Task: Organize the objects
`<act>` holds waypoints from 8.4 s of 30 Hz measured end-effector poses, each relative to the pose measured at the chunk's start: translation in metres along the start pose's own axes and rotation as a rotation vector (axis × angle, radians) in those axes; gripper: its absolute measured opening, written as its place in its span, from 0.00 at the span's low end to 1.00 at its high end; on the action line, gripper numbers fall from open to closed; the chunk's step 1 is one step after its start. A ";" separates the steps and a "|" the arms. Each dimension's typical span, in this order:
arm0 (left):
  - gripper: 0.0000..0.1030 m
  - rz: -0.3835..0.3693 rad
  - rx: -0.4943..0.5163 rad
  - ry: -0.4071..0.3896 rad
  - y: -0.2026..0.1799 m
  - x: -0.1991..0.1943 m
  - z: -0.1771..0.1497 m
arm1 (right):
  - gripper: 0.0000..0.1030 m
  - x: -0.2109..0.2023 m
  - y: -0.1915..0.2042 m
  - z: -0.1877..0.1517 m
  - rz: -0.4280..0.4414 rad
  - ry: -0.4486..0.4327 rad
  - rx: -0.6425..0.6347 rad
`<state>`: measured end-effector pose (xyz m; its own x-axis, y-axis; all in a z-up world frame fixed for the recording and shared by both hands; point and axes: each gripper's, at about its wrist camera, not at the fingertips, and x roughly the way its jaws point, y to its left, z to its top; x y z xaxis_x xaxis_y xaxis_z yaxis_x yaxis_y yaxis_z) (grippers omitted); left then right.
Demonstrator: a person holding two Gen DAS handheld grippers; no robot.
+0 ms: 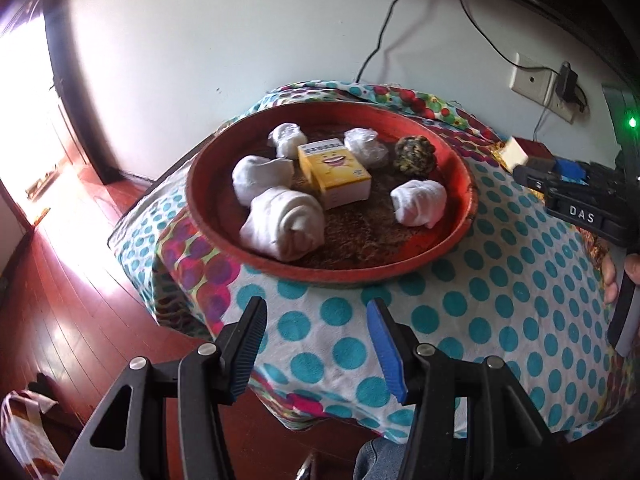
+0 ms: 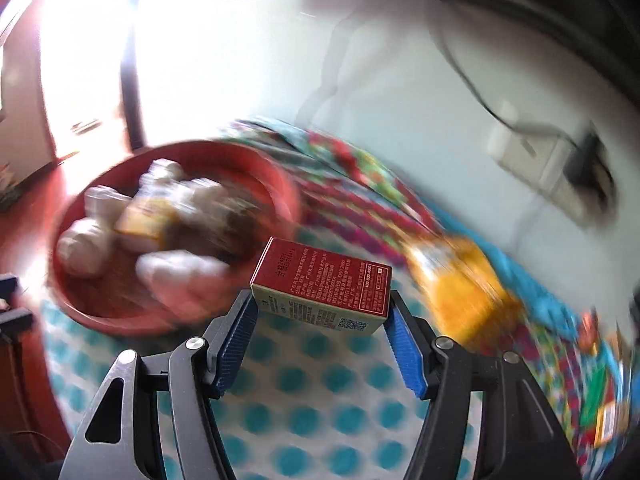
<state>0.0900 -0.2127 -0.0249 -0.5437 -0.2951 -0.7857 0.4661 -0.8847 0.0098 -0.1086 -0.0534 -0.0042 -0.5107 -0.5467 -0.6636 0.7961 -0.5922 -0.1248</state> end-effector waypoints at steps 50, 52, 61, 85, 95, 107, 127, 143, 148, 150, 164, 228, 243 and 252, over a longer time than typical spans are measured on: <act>0.52 -0.090 0.132 0.037 -0.085 0.005 0.000 | 0.86 -0.063 -0.096 -0.134 -0.341 0.170 0.236; 0.52 -0.091 0.141 0.042 -0.091 0.007 0.000 | 0.86 -0.062 -0.093 -0.134 -0.356 0.168 0.208; 0.52 -0.096 0.183 0.071 -0.114 0.014 0.001 | 0.83 -0.045 -0.093 -0.128 -0.362 0.153 0.172; 0.52 -0.170 0.207 0.098 -0.171 0.044 0.040 | 0.62 -0.043 -0.128 -0.121 -0.313 0.043 0.253; 0.52 -0.293 0.210 0.126 -0.244 0.100 0.084 | 0.62 -0.049 -0.150 -0.125 -0.299 0.010 0.333; 0.55 -0.329 0.583 -0.034 -0.350 0.111 0.113 | 0.63 -0.052 -0.156 -0.128 -0.262 -0.013 0.371; 0.63 0.048 0.701 -0.131 -0.412 0.161 0.113 | 0.64 -0.056 -0.162 -0.131 -0.226 -0.036 0.405; 0.39 0.178 0.607 -0.150 -0.382 0.184 0.137 | 0.67 -0.054 -0.162 -0.129 -0.219 -0.024 0.397; 0.34 0.130 0.552 -0.152 -0.365 0.177 0.144 | 0.69 -0.052 -0.162 -0.129 -0.205 -0.015 0.398; 0.33 0.121 0.546 -0.159 -0.360 0.175 0.144 | 0.56 -0.050 -0.162 -0.129 -0.202 -0.007 0.400; 0.33 -0.034 0.415 -0.138 -0.325 0.145 0.144 | 0.38 -0.047 -0.176 -0.137 -0.202 0.011 0.499; 0.33 -0.318 0.257 -0.100 -0.234 0.071 0.120 | 0.45 0.014 -0.131 -0.091 -0.574 0.151 0.011; 0.33 -0.260 0.243 -0.098 -0.222 0.060 0.119 | 0.45 -0.010 -0.083 -0.095 -0.450 0.065 -0.013; 0.33 -0.275 0.225 -0.110 -0.223 0.039 0.120 | 0.46 -0.006 -0.079 -0.097 -0.454 0.090 -0.031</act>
<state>-0.1193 -0.0699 0.0164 -0.7048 -0.0618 -0.7067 0.1340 -0.9899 -0.0471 -0.1373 0.0540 -0.0620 -0.7810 -0.1819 -0.5975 0.5083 -0.7409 -0.4390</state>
